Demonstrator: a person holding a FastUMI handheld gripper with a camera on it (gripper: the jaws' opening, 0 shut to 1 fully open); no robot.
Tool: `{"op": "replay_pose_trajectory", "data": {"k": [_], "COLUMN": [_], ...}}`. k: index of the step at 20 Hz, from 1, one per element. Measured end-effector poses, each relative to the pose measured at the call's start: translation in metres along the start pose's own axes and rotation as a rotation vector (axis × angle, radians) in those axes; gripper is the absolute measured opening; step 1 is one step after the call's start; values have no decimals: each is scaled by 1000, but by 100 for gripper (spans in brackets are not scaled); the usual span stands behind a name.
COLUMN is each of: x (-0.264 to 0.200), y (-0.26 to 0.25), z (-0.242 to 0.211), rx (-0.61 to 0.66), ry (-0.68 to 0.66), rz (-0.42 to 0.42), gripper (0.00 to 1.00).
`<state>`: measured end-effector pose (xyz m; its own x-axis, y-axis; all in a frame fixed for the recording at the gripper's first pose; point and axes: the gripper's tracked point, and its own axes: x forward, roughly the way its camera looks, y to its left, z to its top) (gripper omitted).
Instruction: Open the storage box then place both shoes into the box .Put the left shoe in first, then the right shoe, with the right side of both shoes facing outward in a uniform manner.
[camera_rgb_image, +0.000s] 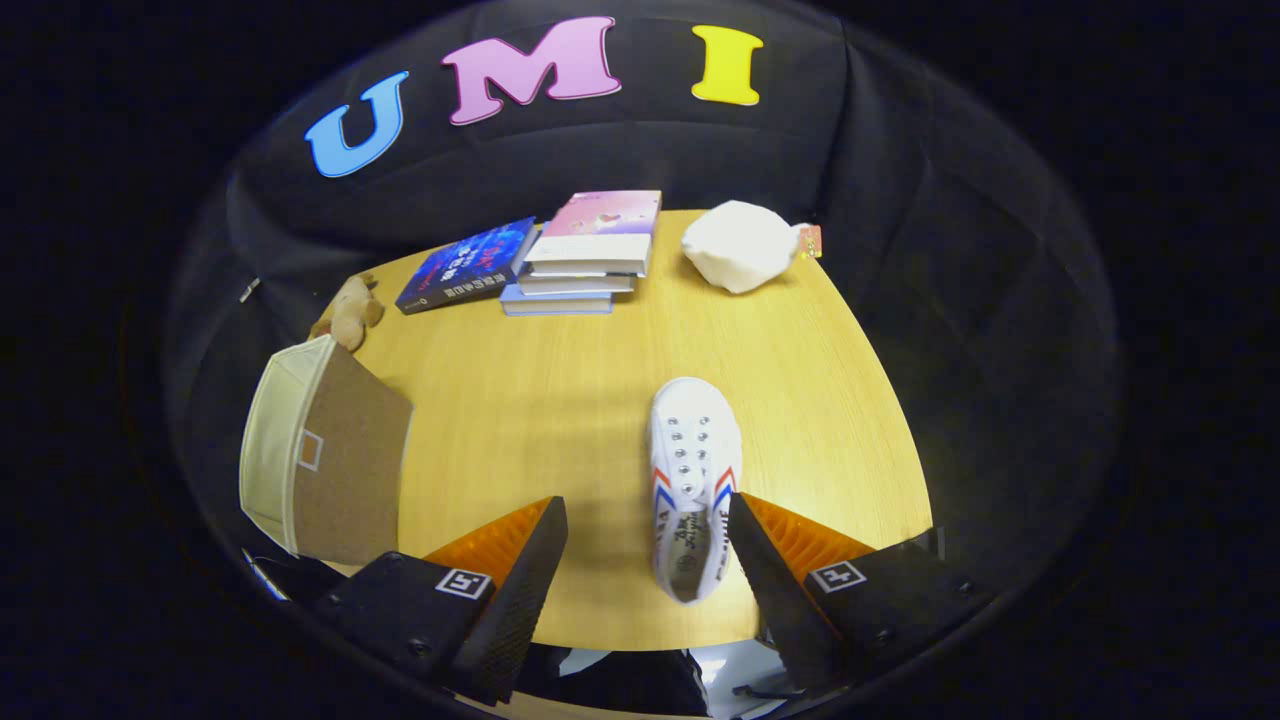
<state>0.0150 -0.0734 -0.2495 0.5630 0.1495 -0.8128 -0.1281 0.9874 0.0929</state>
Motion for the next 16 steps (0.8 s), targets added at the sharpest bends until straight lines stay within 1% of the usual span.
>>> {"op": "replay_pose_trajectory", "data": {"k": [4, 8, 11, 12, 14, 16], "x": [40, 72, 91, 97, 107, 109], "y": [-43, -57, -60, -58, -48, -39], "z": [-21, -49, -58, -58, -61, -63], "rx": [-8, 13, 10, 20, 64, 93], "ry": [74, 170, 204, 207, 233, 260], "rz": [-8, 32, 41, 51, 90, 119], "gripper": [99, 97, 86, 86, 79, 57]}}
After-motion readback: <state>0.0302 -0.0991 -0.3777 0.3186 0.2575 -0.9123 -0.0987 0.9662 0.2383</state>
